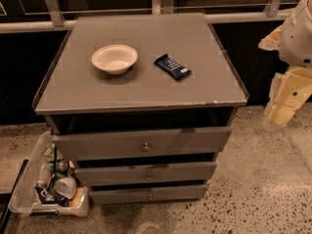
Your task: Open top drawer
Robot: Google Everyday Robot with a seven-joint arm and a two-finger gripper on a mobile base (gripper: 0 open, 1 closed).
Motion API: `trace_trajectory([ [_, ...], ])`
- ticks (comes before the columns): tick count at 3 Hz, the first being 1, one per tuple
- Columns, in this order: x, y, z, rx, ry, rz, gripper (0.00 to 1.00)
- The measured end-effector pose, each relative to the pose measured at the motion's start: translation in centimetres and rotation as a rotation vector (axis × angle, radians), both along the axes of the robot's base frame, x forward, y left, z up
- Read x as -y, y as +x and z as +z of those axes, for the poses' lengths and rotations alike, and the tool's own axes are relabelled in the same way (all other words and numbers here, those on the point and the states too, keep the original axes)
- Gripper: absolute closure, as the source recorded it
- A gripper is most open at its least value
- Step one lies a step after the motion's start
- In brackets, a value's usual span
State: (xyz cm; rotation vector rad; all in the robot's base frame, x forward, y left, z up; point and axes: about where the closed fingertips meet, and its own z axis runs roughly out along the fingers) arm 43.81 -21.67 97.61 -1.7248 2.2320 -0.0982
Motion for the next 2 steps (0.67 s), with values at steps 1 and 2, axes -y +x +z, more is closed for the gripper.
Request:
trace_trajectory([
  [1, 0.00, 0.00, 0.00, 0.000, 0.000, 0.000, 0.00],
  [2, -0.34, -0.24, -0.33, 0.010, 0.000, 0.016, 0.00],
])
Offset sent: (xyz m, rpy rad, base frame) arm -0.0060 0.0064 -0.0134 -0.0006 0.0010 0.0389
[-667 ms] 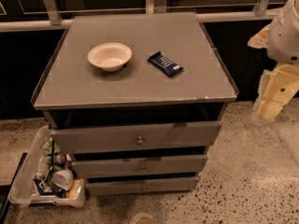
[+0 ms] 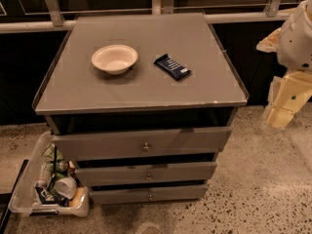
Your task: Open top drawer
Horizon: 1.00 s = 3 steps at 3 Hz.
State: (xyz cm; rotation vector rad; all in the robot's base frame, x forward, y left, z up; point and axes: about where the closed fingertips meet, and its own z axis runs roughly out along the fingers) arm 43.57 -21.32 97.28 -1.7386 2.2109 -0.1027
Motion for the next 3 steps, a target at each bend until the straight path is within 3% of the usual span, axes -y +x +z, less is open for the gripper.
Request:
trace_trajectory([
  [1, -0.9, -0.8, -1.8, 0.003, 0.026, 0.049, 0.00],
  [2, -1.8, -1.9, -4.9, 0.033, 0.101, 0.123, 0.00],
  [3, -2.2, -1.6, -4.9, 0.069, 0.113, 0.163, 0.00],
])
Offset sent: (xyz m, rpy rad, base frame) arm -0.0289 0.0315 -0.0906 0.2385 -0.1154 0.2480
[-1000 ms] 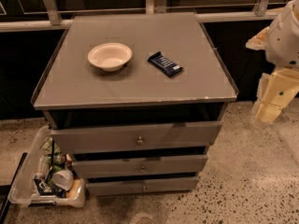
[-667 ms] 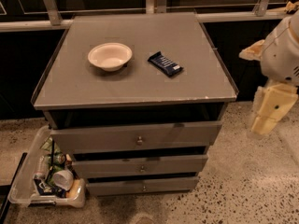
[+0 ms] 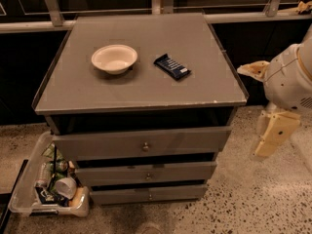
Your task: Open top drawer
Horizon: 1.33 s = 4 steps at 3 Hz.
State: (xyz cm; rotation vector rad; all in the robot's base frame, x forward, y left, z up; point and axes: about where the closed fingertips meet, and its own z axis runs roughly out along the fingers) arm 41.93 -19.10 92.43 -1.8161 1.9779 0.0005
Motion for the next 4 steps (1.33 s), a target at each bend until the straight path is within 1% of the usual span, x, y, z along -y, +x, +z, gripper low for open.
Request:
trace_trajectory([
  [1, 0.4, -0.7, 1.0, -0.010, -0.024, 0.000, 0.00],
  [2, 1.2, -1.1, -0.9, -0.026, 0.048, -0.016, 0.00],
  [3, 1.0, -0.8, -4.1, -0.001, 0.205, -0.024, 0.00],
  [4, 0.4, 0.2, -6.5, 0.061, 0.336, -0.023, 0.00],
])
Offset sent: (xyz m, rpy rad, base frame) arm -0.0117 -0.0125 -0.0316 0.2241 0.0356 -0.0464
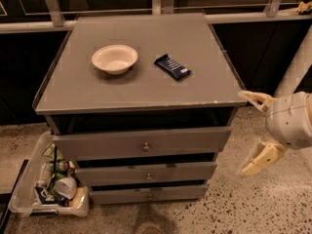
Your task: Open top drawer
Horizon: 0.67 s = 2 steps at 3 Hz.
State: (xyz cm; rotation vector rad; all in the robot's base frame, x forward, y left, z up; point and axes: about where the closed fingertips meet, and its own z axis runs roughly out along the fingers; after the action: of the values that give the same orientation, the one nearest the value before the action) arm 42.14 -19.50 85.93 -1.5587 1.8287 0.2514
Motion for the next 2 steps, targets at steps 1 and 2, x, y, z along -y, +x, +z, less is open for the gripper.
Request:
trace_trajectory([
  [1, -1.27, 1.86, -2.19, 0.065, 0.032, -0.036, 0.00],
  [2, -1.27, 1.86, -2.19, 0.065, 0.032, -0.036, 0.00],
])
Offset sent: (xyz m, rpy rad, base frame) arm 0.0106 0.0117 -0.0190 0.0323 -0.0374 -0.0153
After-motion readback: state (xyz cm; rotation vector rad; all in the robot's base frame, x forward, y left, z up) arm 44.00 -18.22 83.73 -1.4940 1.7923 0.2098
